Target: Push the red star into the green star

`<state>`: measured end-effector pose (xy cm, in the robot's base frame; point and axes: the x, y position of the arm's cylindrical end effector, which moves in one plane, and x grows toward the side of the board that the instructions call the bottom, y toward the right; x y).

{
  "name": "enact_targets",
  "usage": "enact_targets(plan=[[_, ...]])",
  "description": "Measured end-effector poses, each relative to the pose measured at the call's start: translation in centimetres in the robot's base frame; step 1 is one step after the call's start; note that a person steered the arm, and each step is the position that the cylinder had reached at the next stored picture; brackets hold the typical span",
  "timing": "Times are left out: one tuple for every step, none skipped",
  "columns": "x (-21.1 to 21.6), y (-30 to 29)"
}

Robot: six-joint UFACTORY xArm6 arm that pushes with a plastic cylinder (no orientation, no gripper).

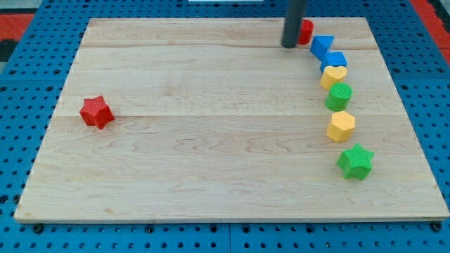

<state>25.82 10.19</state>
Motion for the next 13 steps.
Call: enact_targets(plan=[[-1.9,3.2],[-0.8,5.6],[-0.8,-4.5],[0.5,-17.9],[1.1,-26.9],[6.0,-28.5],[7.7,-31.0],[13.5,-30.4],[16.0,-36.8],[18.1,-37.8],[21.4,-27.6],[25.4,-16.7],[23.8,-23.1]])
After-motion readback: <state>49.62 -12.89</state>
